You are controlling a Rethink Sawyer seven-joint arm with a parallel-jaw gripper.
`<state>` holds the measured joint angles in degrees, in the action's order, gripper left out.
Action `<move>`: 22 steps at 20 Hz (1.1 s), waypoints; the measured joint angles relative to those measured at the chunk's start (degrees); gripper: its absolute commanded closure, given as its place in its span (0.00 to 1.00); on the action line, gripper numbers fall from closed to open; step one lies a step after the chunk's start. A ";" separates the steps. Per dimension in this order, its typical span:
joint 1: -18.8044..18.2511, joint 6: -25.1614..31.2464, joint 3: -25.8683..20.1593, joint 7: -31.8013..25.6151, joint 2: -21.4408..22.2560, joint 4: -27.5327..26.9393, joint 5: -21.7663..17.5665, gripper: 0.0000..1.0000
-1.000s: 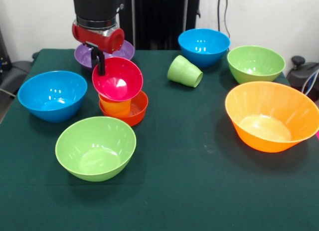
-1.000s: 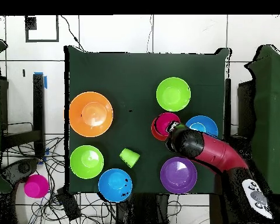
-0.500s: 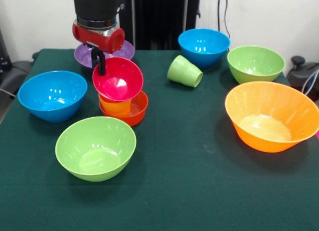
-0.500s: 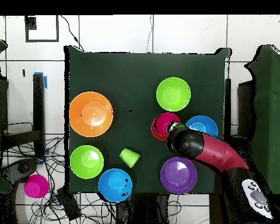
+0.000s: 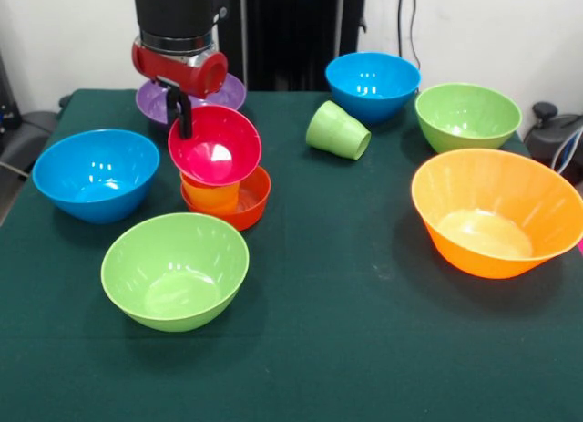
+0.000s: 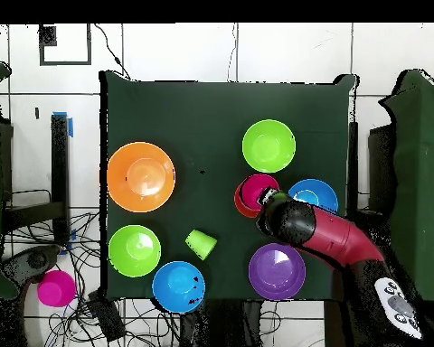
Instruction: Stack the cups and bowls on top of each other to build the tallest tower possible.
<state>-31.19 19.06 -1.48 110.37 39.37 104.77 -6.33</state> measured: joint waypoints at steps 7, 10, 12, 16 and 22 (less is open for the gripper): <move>-0.21 -2.17 -0.07 0.00 -0.18 0.14 0.00 1.00; -0.32 -2.56 -0.13 0.00 -0.51 0.20 0.01 1.00; -0.39 -2.70 -0.17 0.00 -0.97 0.24 0.01 1.00; -0.52 -2.74 -0.23 0.00 -1.51 0.29 0.01 1.00; -0.60 -2.85 -0.34 0.00 -1.39 0.43 0.02 1.00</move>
<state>-31.80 16.20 -1.82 110.37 37.98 105.20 -6.31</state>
